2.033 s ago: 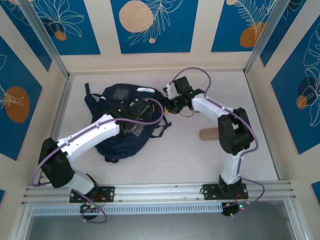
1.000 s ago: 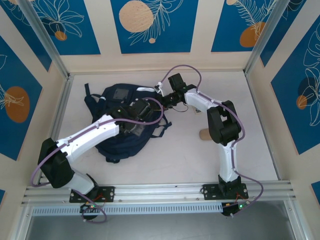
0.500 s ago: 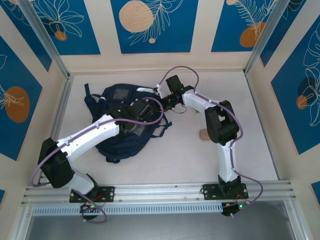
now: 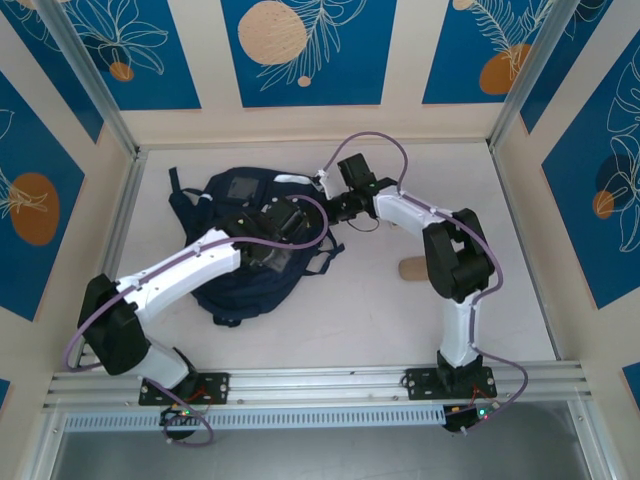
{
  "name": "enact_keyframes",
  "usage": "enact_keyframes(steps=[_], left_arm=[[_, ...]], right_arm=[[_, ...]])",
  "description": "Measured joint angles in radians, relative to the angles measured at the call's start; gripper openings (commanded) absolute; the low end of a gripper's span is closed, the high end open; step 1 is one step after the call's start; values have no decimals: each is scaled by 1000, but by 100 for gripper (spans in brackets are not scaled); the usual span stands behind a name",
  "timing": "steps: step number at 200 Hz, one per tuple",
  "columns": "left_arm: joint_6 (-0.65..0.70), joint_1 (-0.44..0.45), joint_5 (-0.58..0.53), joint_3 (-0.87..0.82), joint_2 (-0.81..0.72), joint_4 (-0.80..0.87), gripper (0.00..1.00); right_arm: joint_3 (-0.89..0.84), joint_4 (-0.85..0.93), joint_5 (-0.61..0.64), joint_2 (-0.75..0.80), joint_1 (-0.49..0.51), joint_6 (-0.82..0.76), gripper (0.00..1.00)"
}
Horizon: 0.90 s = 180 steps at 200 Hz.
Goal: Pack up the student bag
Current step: Unzip the student bag at the center of the table.
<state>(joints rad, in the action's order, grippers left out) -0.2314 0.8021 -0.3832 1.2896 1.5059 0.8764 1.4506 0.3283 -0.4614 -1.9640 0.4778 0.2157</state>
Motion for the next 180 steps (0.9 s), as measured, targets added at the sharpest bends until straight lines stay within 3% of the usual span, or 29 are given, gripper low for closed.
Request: enact_keyframes(steps=[105,113,128,147,180], left_arm=[[-152,-8,124,120,133,-21,0],[-168,-15,144,122,135,-26,7],[-196,-33,185,126,134,-41,29],[-196,-55,229,126,128,-87,46],[-119,-76,257,125,84,-108,58]], right_arm=[[-411,-321,-5,290,58,237,0],[-438,-345,0,311,58,254,0],[-466,-369,18,343,47,275,0],[-464,-360,16,359,11,282,0],[-398,-288,0,342,-77,258,0]])
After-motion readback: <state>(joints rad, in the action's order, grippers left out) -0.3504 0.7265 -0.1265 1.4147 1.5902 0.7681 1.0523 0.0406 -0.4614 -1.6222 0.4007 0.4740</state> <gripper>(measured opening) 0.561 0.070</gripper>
